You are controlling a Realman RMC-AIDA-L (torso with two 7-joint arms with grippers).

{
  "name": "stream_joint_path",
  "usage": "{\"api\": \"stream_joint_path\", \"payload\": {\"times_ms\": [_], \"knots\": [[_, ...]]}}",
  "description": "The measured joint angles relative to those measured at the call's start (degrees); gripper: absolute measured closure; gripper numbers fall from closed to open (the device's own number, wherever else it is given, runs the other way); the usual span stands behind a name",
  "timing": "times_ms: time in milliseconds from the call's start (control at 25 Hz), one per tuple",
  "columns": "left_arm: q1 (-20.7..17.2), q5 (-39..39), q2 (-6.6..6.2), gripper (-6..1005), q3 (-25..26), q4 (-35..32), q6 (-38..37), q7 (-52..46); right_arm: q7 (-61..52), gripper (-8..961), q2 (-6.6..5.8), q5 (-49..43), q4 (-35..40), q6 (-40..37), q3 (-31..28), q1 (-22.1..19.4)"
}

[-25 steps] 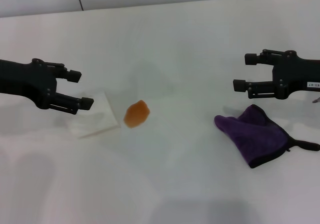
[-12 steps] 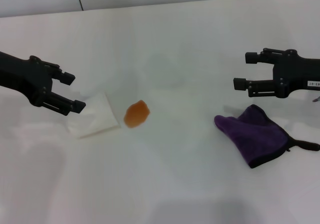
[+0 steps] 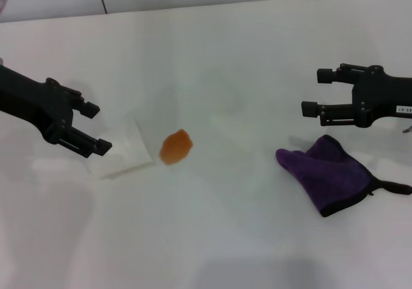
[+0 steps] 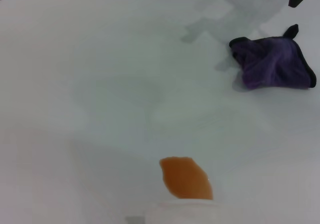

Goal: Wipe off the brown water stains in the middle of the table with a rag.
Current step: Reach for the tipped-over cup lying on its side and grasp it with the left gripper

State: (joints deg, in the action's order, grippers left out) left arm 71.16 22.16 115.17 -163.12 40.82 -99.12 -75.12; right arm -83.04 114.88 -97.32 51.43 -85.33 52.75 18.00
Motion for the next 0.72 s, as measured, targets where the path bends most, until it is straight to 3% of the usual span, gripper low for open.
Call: {"api": "stream_joint_path", "payload": {"times_ms": [360, 720], "knots": [[-1.46, -0.39, 0.80, 120, 0.00, 0.14, 0.66, -0.03, 0.21, 89, 0.01, 0.03, -0.24, 0.01, -0.02, -0.08], [-2.68, -0.44, 0.82, 120, 0.00, 0.35, 1.81, -0.25, 0.31, 90, 0.09, 0.03, -0.37, 0.07, -0.02, 0.07]]}}
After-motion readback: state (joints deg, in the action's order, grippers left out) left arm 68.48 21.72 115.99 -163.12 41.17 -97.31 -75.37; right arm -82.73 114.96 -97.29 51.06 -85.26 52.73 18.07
